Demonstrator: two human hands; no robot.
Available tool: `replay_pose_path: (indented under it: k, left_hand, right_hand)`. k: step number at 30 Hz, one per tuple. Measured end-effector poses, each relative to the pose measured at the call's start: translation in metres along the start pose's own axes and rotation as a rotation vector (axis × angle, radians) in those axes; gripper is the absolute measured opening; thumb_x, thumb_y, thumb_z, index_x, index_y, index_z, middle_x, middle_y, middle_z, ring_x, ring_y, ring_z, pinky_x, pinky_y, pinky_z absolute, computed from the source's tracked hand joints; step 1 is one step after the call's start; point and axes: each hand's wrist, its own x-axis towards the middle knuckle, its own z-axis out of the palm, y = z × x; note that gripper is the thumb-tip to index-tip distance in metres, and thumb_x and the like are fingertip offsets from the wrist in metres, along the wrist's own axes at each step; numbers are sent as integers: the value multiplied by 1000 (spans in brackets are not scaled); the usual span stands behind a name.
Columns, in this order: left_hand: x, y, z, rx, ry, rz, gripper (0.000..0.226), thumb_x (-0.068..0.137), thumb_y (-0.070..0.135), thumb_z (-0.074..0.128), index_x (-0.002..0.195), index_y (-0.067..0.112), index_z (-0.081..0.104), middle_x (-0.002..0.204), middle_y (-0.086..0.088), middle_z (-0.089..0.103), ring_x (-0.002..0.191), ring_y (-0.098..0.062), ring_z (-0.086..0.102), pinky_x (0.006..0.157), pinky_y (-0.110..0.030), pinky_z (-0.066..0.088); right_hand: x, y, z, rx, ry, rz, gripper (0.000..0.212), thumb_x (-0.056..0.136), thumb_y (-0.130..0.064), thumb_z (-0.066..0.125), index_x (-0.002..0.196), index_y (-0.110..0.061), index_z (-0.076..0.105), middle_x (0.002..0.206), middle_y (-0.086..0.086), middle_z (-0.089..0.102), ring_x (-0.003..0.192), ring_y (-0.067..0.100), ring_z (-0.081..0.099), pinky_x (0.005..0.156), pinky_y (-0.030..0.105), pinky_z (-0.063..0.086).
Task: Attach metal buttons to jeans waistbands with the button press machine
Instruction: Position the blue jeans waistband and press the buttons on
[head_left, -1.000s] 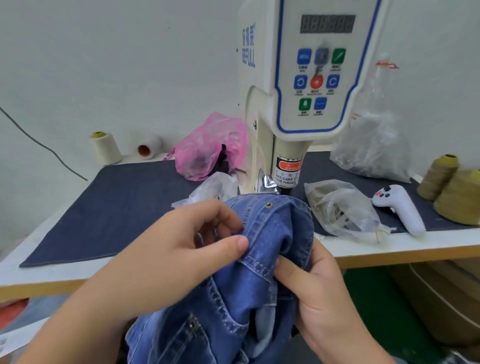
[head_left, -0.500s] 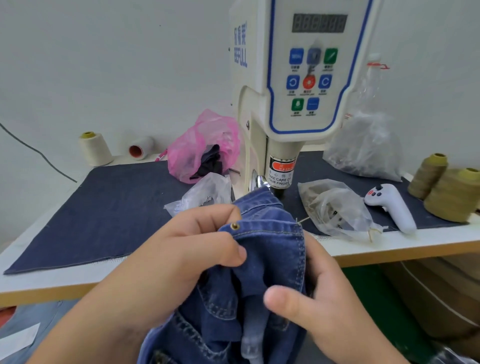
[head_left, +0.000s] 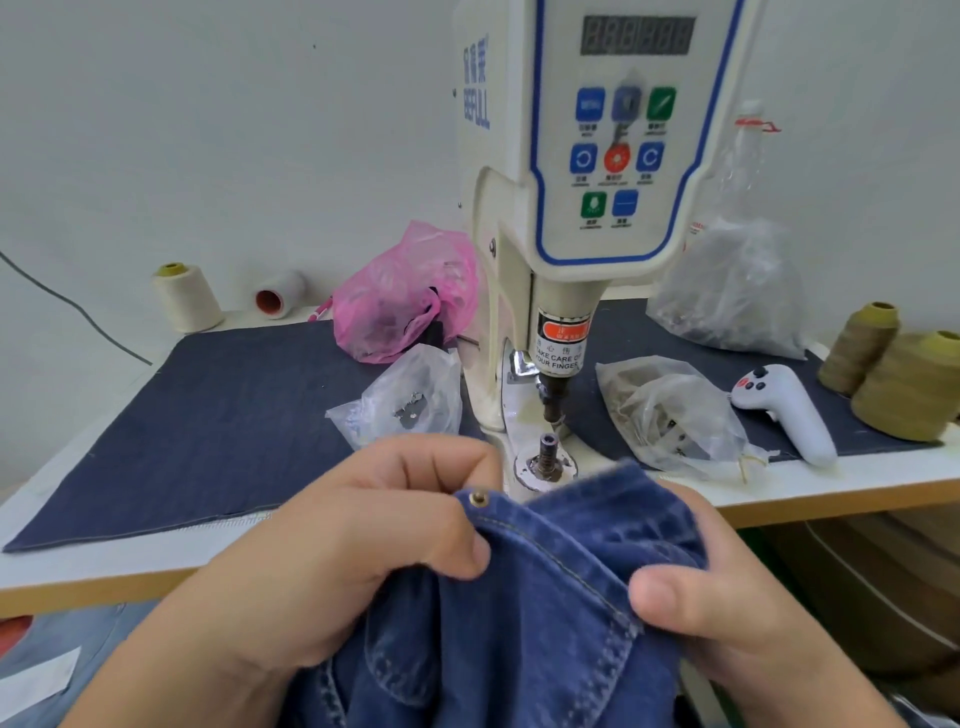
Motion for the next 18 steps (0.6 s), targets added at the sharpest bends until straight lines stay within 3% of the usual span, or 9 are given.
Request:
replay_pose_path:
  k: [3,4,5,8,11,13,14,16,18]
  left_hand:
    - [2,4,4,236,210,22,23,54,12,64,51,16,41,53,-5,30,47,-16,27,53,-29,15]
    - [3,3,6,365,250,44,22,58,13,62,53,15,41,51,-3,31,44,-14,27,48,-23,18]
    - [4,1,7,487,266,74,19,62,14,59,55,15,41,49,1,31,42,-11,27,42,-19,21]
    - [6,-2,3,572,196,113,18,68,16,59,61,15,43,52,5,34,45,-9,30,43,-17,27]
    - [2,8,-14,437,-124,57,23,70,15,76,71,22,55,64,5,48,56,-8,39,51,-17,33]
    - [1,14,-23,342,-310,29,31,70,29,88,86,22,63,75,8,55,62,-6,46,57,-14,38]
    - [4,12,-28,320,-296,30,38,68,41,89,90,22,65,78,9,58,63,-3,48,59,-12,40]
    - [14,2,-34,407,-121,70,59,58,65,84,99,26,67,92,11,64,72,-1,58,67,-13,46]
    - [22,-6,-34,391,-51,-31,84,55,70,83,121,21,64,124,0,65,107,-21,65,95,-39,51]
  right_hand:
    - [0,1,-1,-212,14,107,24,85,2,67,93,-18,79,93,-4,76,95,16,69,104,35,49]
    - [-1,3,1,-416,129,180,27,87,4,66,88,-20,78,91,-8,74,94,11,66,109,37,44]
    - [-1,1,6,-540,105,234,27,86,1,70,98,-23,74,97,-10,73,98,5,65,109,37,44]
    - [2,-4,24,-324,39,73,43,66,-9,84,107,-12,69,108,11,74,104,21,71,89,33,57]
    - [-1,-3,16,-111,151,-99,45,52,-6,86,94,-17,73,93,11,76,89,24,74,75,29,58]
    - [0,0,12,-89,143,-151,44,51,-7,91,88,-19,70,87,9,73,83,22,71,73,30,57]
    - [1,1,11,-94,126,-161,45,52,-7,93,89,-21,69,86,7,72,81,20,70,72,29,57]
    - [5,0,10,-72,119,-173,50,55,0,87,94,-25,68,86,4,70,80,17,68,71,27,56]
    - [9,1,6,-54,135,-182,54,57,5,78,100,-26,69,89,4,70,82,18,66,73,30,55]
